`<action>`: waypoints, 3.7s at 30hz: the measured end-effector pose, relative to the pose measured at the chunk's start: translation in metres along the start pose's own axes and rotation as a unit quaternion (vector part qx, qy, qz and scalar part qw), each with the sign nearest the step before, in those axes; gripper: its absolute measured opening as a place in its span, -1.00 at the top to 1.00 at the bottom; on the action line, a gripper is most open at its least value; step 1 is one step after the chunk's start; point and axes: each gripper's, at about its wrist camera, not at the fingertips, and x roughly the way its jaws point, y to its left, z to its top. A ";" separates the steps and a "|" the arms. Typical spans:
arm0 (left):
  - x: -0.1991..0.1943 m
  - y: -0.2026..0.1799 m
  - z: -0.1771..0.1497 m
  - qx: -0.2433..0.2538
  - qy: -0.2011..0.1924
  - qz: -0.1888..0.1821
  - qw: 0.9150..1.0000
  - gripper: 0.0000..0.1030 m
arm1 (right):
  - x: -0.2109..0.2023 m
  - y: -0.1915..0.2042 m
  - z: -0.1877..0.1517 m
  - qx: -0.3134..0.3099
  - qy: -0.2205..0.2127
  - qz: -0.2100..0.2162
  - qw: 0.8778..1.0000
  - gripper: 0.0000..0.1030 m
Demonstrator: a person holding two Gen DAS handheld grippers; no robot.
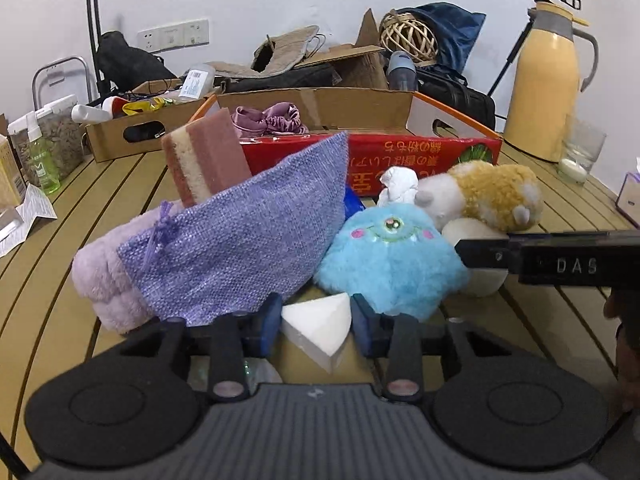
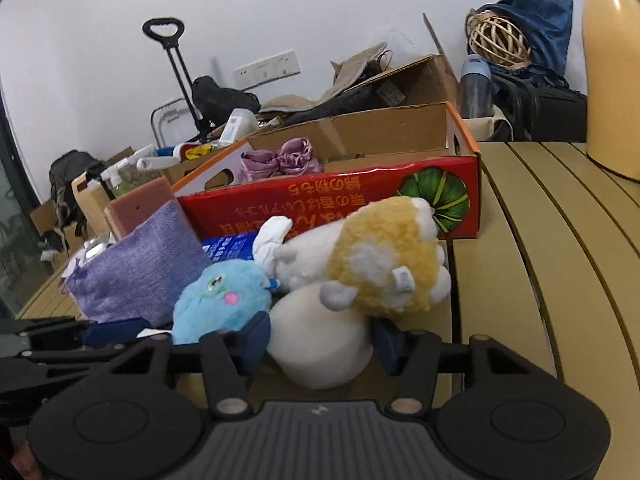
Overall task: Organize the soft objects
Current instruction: 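Grasp the white triangular sponge with the left tool while the right grasps the white round sponge, then carry both sponges into the cardboard box and open both tools, then move both tools back toward the remaining soft items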
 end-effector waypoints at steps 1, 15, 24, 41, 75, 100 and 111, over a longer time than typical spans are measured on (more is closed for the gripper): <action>-0.001 -0.001 -0.001 0.001 0.001 0.000 1.000 0.23 | -0.001 0.000 -0.001 -0.002 -0.001 0.000 1.000 0.03; -0.068 -0.011 0.003 -0.015 -0.066 -0.026 0.997 0.52 | -0.075 0.008 -0.029 0.010 -0.022 -0.006 1.000 0.56; -0.103 -0.009 0.001 -0.066 -0.092 -0.083 0.990 0.52 | -0.118 0.008 -0.055 0.021 -0.047 -0.011 0.999 0.60; -0.067 -0.004 0.080 -0.105 -0.124 -0.210 0.964 0.48 | -0.116 -0.022 -0.007 0.045 -0.099 -0.011 0.994 0.60; 0.172 0.029 0.285 -0.024 0.027 -0.041 0.999 -0.60 | 0.158 -0.078 0.249 -0.036 0.030 -0.144 0.988 0.07; -0.207 0.062 0.147 0.017 -0.154 -0.005 0.988 -1.00 | -0.196 0.046 0.161 -0.133 -0.087 -0.069 0.985 -0.65; -0.307 0.061 -0.021 0.012 -0.232 0.006 0.973 -1.00 | -0.275 0.093 -0.003 -0.141 -0.131 -0.018 0.981 -0.86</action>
